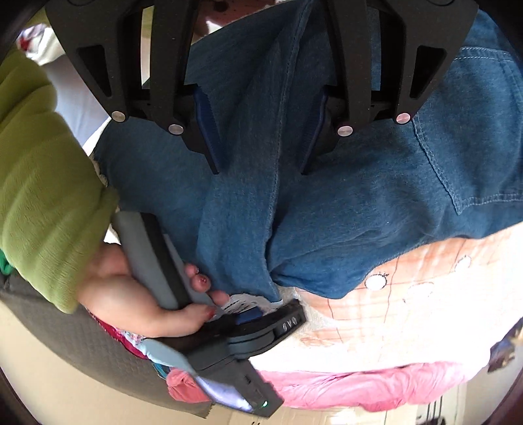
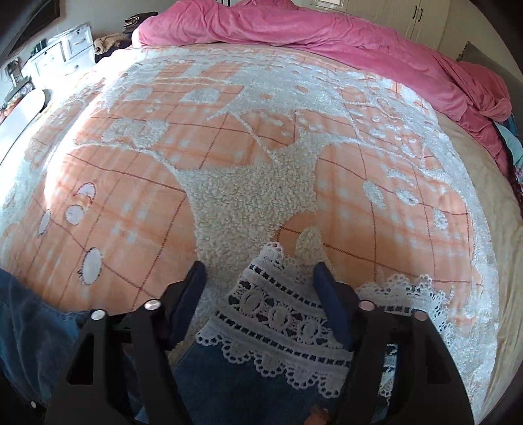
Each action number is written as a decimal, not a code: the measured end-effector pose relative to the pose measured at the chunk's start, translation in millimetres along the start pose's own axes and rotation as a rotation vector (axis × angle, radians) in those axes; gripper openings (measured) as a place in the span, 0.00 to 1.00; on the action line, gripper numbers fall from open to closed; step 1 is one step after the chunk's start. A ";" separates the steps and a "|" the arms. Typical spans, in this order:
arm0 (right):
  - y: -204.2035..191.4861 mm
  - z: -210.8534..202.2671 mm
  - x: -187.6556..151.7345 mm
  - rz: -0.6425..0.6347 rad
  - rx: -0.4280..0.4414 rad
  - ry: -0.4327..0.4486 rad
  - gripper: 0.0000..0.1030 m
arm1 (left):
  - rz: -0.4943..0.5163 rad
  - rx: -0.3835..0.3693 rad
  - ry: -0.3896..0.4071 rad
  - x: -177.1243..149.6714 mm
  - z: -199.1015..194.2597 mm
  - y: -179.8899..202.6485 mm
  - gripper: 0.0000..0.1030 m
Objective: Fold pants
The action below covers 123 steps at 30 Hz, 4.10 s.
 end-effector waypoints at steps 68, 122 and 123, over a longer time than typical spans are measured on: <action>88.1 -221.5 -243.5 0.192 0.173 0.241 0.20 | 0.287 -0.086 -0.117 -42.3 -34.8 27.9 0.17; 29.3 -189.3 -220.5 -0.006 0.292 0.196 0.42 | -0.147 0.399 0.177 9.8 -134.0 -95.4 0.64; 28.6 -188.5 -218.0 -0.009 0.292 0.194 0.42 | -0.127 0.375 0.152 12.7 -120.9 -85.7 0.64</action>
Point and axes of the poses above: each gripper's, at about its wrist camera, not at the fingertips, and z roughly the way its jaws point, y to its right, x to its top, the point moved 4 cm from there along z, roughly the way its jaws point, and after that the axes turned 3 degrees about y, right-handed, at the moved point
